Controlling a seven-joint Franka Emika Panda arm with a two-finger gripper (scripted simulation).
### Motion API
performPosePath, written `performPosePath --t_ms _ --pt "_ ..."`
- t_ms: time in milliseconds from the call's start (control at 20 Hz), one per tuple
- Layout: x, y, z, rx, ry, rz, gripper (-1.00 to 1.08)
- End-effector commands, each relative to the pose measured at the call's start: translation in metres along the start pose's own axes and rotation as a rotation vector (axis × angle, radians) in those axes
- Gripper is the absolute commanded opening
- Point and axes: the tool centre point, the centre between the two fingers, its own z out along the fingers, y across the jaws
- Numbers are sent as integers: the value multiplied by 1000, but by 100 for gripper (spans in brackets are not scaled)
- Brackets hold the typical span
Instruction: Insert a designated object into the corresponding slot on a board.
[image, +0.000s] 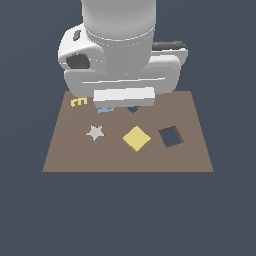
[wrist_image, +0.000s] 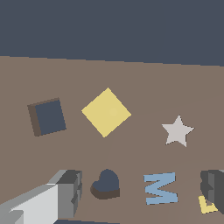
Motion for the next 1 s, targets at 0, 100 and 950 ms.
performPosePath --t_ms 0,100,950 --pt "2 -1 5 0 -1 -31 100" --pt "5 -1 10 -1 -1 -64 100" --pt "37 -20 85 -9 -4 -537 100"
